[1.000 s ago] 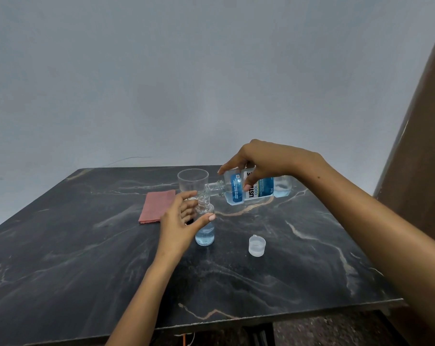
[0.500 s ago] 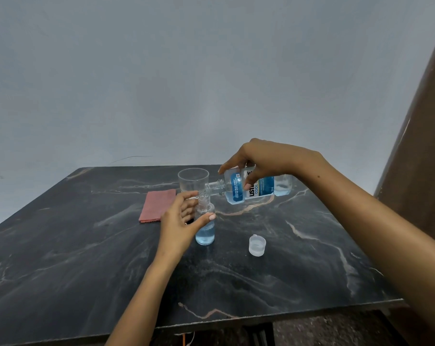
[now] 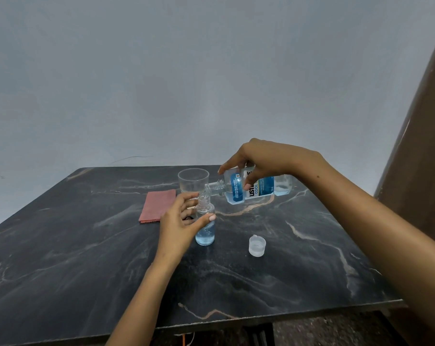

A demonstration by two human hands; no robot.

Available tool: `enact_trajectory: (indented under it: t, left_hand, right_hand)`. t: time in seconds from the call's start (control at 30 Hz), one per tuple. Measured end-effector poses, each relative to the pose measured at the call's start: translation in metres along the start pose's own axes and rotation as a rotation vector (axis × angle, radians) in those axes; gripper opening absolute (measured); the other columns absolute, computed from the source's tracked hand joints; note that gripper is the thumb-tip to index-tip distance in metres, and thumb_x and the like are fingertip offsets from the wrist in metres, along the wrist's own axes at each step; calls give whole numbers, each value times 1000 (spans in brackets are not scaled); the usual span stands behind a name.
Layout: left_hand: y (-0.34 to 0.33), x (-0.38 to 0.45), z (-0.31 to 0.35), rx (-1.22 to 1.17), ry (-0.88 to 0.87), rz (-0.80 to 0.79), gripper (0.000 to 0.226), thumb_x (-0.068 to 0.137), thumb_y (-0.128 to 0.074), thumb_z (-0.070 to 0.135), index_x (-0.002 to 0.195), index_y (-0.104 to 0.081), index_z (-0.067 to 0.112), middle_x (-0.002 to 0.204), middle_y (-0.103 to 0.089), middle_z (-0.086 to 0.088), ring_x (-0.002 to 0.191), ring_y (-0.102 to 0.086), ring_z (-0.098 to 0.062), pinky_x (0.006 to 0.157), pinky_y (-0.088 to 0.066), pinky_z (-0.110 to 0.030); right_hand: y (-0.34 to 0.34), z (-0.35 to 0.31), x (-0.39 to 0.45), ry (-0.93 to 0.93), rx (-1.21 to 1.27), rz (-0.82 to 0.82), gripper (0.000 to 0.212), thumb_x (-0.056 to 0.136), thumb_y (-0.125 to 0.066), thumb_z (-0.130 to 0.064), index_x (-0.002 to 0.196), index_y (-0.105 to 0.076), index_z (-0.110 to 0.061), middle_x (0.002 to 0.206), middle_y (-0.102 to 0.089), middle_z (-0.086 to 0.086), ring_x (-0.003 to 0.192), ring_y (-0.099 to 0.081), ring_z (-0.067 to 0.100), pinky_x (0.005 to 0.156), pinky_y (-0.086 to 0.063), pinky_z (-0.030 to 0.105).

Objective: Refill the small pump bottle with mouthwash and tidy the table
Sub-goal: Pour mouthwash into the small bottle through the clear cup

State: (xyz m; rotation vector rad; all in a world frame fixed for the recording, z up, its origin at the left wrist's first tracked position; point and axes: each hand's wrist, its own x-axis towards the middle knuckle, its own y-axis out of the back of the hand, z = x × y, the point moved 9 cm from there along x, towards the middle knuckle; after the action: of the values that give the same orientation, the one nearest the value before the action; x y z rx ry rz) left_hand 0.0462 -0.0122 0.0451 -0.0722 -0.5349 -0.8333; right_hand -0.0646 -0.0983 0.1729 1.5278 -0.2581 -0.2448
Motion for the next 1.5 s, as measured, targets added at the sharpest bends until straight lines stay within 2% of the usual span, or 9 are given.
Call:
enact_trajectory:
  t: [0.13,0.4,0.5,0.73,1.13,1.33,1.5]
  left_hand:
    - [1,0,-3,23,5,7,52,66,-81,30,111,-55,33,111,-58,10,99,-55,-2,65,-45,-1]
    - [1,0,-2,18,-6,10,52,66,-81,30,111,-56,31,110,-59,9,98,-56,-3,67,-44,0]
    - [0,0,-3,28,-3,13,53,66,-81,29,113,-56,29,111,-58,8,101,-56,-7,66,-45,-1]
    - [1,1,-4,21,-2,13,52,66,-81,28,112,-56,30,110,-58,9,95,-55,1,66,-46,-1]
    - [1,1,-6,22,-1,19,55,64,-81,32,113,-57,29,111,-59,8,101,-57,-5,68,-49,-6]
    - [1,1,-6,15,2,12,57,60,-79,38,112,-56,30,110,-60,11,99,-57,-1,69,-49,-6]
    - [0,1,-6,15,3,5,56,60,-79,39,111,-55,31,109,-59,12,95,-53,9,68,-46,-1]
  right_hand:
    - [0,0,0,3,-12,-3,60,77,-75,-14,131,-54,-32,119,-68,1,104,-61,14,93,-51,35]
    - [1,-1,0,8,-8,2,61,77,-75,-13,131,-54,-30,121,-67,1,96,-59,8,90,-50,31]
    - [1,-1,1,10,-15,1,61,77,-75,-13,131,-54,-30,120,-67,1,101,-62,14,91,-50,32]
    - [1,0,2,2,-22,-5,61,77,-75,-13,131,-54,-32,119,-68,1,105,-62,15,92,-51,36]
    - [2,1,4,7,-42,9,61,76,-76,-14,130,-55,-35,117,-69,1,101,-62,15,85,-51,32]
    - [1,1,4,11,-50,10,60,77,-76,-14,129,-55,-35,119,-68,0,100,-62,14,80,-49,27]
    - [2,1,5,10,-50,9,60,77,-75,-14,130,-54,-35,119,-68,1,103,-62,15,85,-51,32]
